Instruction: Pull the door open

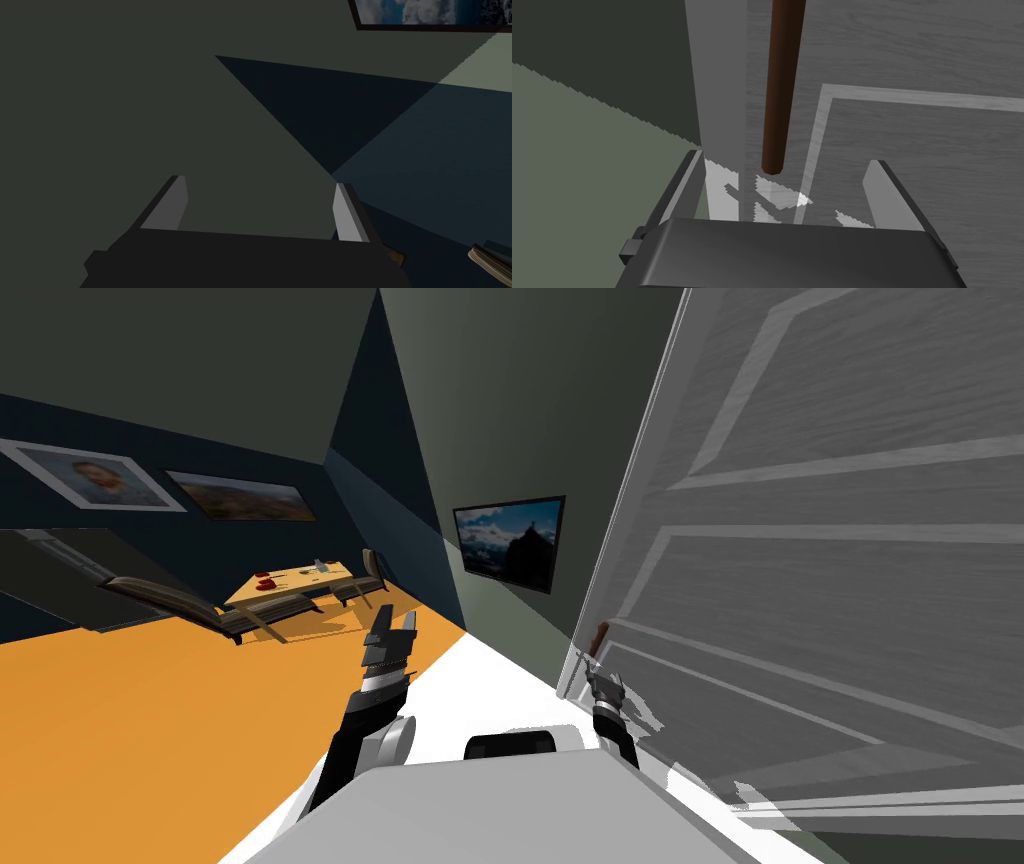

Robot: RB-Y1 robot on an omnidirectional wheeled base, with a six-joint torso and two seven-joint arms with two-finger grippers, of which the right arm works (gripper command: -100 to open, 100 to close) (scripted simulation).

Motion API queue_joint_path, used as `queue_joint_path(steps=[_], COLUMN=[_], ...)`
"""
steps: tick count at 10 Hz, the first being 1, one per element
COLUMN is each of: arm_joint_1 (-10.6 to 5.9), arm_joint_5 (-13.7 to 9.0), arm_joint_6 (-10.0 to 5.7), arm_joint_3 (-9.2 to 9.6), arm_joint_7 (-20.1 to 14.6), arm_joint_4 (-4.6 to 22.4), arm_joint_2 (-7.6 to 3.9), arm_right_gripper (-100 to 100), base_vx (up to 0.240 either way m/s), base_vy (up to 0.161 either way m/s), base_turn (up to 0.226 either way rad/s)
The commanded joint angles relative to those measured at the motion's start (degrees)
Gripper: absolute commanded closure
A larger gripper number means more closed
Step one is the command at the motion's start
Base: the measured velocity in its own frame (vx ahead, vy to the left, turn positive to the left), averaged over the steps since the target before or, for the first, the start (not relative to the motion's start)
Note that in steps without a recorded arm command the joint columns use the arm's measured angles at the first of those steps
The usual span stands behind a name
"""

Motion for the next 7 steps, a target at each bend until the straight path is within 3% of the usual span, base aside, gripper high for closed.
queue_joint_path(steps=[1, 2, 3, 7], arm_joint_1=[-0.55, -0.39, -0.19, 0.37], arm_joint_5=[-0.7, -0.4, -0.5, -0.8], arm_joint_6=[-0.32, -0.23, -0.54, -1.09], arm_joint_3=[-0.01, 0.00, 0.05, 0.15], arm_joint_7=[-1.2, -0.7, -2.6, -6.6], arm_joint_4=[1.6, 1.0, 2.1, 4.2], arm_joint_2=[-0.08, -0.02, -1.54, -4.85], arm_right_gripper=[-100, -100, -100, -100], base_vx=[0.059, 0.027, 0.117, 0.177], base_vy=[-0.051, -0.023, -0.009, -0.010], base_turn=[0.078, 0.018, 0.008, 0.011])
